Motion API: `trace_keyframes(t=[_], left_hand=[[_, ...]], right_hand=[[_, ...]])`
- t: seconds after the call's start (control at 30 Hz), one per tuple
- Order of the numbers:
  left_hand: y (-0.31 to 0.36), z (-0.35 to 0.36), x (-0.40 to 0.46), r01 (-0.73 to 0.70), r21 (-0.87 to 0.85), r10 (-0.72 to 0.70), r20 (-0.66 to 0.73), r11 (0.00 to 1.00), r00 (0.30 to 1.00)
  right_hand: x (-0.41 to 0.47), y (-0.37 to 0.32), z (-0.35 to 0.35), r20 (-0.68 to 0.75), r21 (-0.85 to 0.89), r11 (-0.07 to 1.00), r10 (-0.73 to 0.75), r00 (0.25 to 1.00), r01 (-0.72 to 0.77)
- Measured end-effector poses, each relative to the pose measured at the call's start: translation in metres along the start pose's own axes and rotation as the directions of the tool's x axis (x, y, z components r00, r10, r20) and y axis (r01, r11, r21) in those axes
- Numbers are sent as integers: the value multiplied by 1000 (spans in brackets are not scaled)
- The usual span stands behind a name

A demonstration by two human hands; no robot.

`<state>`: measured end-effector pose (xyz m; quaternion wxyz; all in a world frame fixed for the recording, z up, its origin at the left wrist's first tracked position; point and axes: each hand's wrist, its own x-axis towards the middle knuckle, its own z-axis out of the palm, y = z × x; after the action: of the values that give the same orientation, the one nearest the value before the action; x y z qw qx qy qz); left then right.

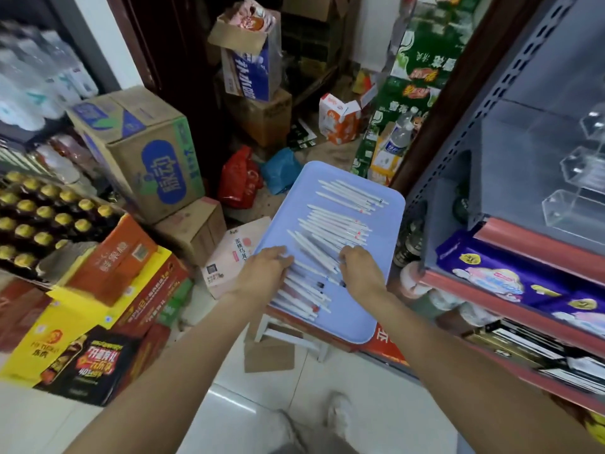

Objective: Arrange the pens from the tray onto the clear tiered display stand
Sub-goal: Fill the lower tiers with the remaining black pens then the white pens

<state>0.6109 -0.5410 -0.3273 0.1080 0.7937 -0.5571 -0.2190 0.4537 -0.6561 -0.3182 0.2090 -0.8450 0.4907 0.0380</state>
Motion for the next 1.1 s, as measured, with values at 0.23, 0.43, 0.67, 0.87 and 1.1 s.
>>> trace_keyframes(t=[0.23, 0.43, 0.67, 0.87, 1.1], left_hand=[[16, -3, 25, 164, 53, -160, -79, 985, 984], [42, -7, 50, 505, -50, -505, 22, 862, 863], [50, -9, 59, 594, -264, -595, 86, 760, 799], [59, -12, 54, 314, -728, -449, 9, 609, 893], [125, -40, 38, -37, -936, -210, -118, 351, 970]], right_hand=[[11, -2, 0, 108, -100, 993, 74, 991, -63], [1, 3, -12, 96, 60, 994, 88, 991, -94], [-16, 10, -31, 85, 270, 962, 24, 996, -46], [-23, 16, -41, 69, 480, 875, 40, 997, -68], [-39, 27, -74, -18, 663, 748, 46, 999, -23]])
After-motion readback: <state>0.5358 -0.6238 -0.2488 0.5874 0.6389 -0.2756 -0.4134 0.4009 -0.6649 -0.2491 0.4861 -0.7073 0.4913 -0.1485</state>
